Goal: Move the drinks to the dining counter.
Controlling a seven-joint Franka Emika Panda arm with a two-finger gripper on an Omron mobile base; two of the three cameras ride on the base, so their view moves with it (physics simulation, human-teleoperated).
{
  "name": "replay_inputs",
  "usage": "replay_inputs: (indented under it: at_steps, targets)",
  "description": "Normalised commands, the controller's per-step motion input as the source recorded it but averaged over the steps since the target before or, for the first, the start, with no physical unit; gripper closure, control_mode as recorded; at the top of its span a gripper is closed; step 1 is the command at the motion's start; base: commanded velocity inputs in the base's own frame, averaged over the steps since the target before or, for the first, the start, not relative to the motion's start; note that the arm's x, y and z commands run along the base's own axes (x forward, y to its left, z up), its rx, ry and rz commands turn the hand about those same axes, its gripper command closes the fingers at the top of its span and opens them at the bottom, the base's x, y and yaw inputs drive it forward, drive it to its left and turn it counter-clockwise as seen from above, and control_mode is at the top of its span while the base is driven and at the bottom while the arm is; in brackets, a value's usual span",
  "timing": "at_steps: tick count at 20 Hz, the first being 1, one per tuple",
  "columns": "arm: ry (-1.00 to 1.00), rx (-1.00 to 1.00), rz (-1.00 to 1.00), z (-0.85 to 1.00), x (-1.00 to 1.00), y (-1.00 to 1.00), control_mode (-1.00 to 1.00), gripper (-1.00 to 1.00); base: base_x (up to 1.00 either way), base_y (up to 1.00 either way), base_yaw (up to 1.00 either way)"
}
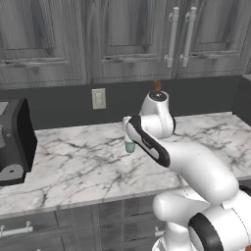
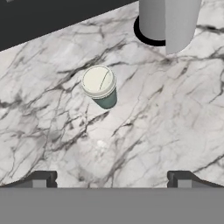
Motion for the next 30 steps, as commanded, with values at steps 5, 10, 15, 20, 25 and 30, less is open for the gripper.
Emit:
replay_inputs:
  at_steps: [5,10,15,20,25,30]
  targets:
    - [0.01,0.0,0.0,-0.13,0.15,0.0,-1.0,-1.0,0.0,0.0,0.0]
    - [0.03,0.0,0.0,-0.2,0.22,0.0,-1.0,-1.0,0.0,0.0,0.0]
    - [0.05,0.0,0.0,-0.08,0.23,0.0,-1.0,-1.0,0.0,0.0,0.0]
    - [0.04,0.0,0.0,0.0,0.21,0.0,-1.0,-1.0,0.0,0.0,0.0]
    - [0.05,0.0,0.0,-0.03,0.18,0.0,-1.0,-1.0,0.0,0.0,0.0]
    - [0.0,0.0,0.0,-0.17,0.17,0.0,-1.0,-1.0,0.0,0.0,0.0]
